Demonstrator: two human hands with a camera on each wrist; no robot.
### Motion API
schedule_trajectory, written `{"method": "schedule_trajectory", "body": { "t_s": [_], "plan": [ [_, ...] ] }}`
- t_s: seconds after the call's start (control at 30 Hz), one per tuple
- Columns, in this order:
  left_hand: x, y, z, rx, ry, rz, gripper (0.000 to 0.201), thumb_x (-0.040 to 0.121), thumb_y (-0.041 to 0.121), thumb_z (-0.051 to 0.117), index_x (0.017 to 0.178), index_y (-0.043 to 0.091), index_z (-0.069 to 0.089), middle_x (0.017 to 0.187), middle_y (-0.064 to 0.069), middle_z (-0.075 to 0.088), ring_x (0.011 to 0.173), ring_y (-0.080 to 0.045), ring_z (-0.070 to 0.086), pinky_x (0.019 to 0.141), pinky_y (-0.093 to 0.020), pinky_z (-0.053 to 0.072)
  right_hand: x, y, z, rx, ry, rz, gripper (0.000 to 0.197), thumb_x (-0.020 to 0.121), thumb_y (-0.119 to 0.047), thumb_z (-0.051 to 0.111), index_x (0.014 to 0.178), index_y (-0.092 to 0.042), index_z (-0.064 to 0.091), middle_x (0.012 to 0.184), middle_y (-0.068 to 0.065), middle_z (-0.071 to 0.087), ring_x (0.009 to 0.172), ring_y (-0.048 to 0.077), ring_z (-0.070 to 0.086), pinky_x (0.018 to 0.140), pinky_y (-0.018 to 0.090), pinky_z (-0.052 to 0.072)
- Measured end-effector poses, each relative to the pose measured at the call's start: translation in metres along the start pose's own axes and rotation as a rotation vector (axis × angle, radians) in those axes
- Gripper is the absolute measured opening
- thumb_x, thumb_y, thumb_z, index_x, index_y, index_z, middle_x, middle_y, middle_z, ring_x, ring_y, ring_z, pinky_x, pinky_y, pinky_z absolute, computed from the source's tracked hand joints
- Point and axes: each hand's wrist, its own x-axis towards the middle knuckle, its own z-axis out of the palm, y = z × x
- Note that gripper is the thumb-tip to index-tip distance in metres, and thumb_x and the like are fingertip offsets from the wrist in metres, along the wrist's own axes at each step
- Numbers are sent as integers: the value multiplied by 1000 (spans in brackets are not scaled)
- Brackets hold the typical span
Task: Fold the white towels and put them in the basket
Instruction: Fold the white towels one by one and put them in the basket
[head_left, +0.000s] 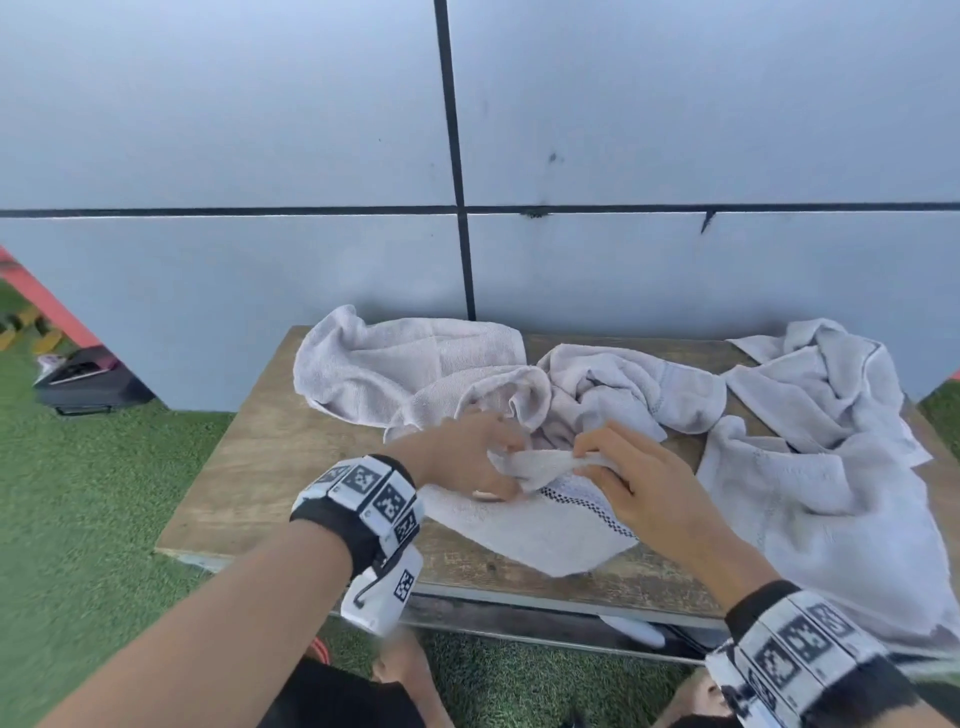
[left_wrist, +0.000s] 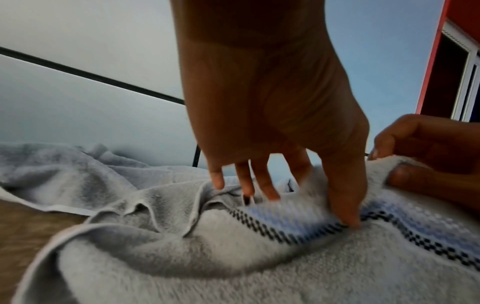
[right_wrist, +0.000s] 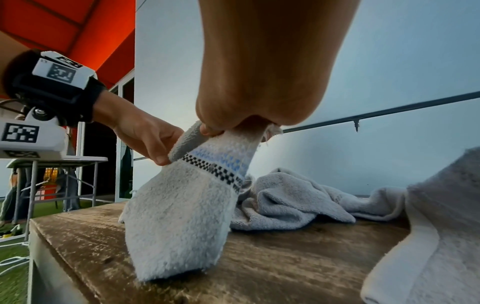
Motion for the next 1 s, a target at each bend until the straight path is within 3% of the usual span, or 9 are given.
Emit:
{"method": "schedule_trajectory", "body": {
  "t_s": [0.13, 0.23, 0.33, 0.5, 0.6, 0.7, 0.8, 0.87, 1.0],
  "plan": [
    [-23, -9, -8, 7, 213, 42, 39, 71, 45, 82, 70, 10, 63, 98, 12, 56, 101, -13, 45, 97, -37, 36, 13, -7, 5, 89, -150, 98, 15, 97, -29, 57, 109, -34, 50, 101, -23, 49, 83, -1, 51, 63, 14, 37],
    [-41, -21, -13, 8, 191, -32, 38, 72, 42, 82, 65, 11, 60, 77, 2, 58, 76, -12, 52, 72, -29, 42, 20, -8, 14, 22, -200, 116, 6, 96, -24, 55, 102, -25, 56, 91, -17, 49, 83, 0, 45, 62, 18, 32],
    [-53, -42, -11, -52, 119, -139, 46, 79, 32, 75, 55, 17, 39, 52, 7, 36, 48, -10, 33, 53, -27, 29, 28, -8, 19, -39, -241, 246, 12, 96, -38, 54, 90, -27, 54, 80, -10, 57, 75, 6, 51, 59, 23, 40],
    [-53, -70, -8, 15, 112, -246, 36, 86, 37, 70, 64, 20, 48, 62, 9, 50, 55, -7, 42, 56, -25, 33, 49, 3, 28, 108, -290, 394, 23, 95, -33, 61, 80, -15, 58, 71, 3, 59, 73, 22, 57, 59, 28, 36],
    [-43, -79, -1, -60, 201, -250, 31, 90, 31, 65, 67, 17, 52, 68, -3, 59, 57, -9, 46, 58, -27, 37, 63, 7, 32, 180, -321, 449, 13, 96, -21, 58, 91, -9, 62, 72, -1, 57, 66, 14, 52, 58, 25, 35],
    [-28, -84, 11, -104, 285, -207, 33, 95, 30, 62, 65, 19, 54, 88, -11, 58, 66, -11, 49, 64, -26, 40, 72, 10, 38, 212, -250, 481, 20, 94, -17, 59, 87, 2, 61, 66, 8, 55, 58, 14, 44, 56, 29, 34],
    [-11, -81, 23, -112, 323, -206, 30, 93, 46, 57, 66, 33, 57, 100, -5, 51, 98, -15, 52, 86, -37, 46, 74, 12, 42, 206, -150, 466, 15, 92, -20, 63, 82, -8, 64, 65, 2, 60, 55, 7, 48, 52, 19, 34],
    [1, -79, 29, -39, 331, -269, 30, 93, 50, 50, 65, 39, 52, 95, -1, 51, 102, -23, 53, 88, -44, 45, 74, 14, 44, 210, -100, 462, 14, 91, -22, 65, 80, -13, 66, 58, -6, 56, 51, 4, 50, 50, 16, 34],
    [8, -79, 26, -33, 412, -327, 30, 98, 35, 50, 84, 11, 64, 89, -3, 56, 84, -26, 58, 76, -41, 49, 78, 19, 58, 173, -59, 473, 15, 91, -24, 66, 79, -16, 68, 61, -8, 59, 57, 5, 52, 55, 17, 32]
  ]
}}
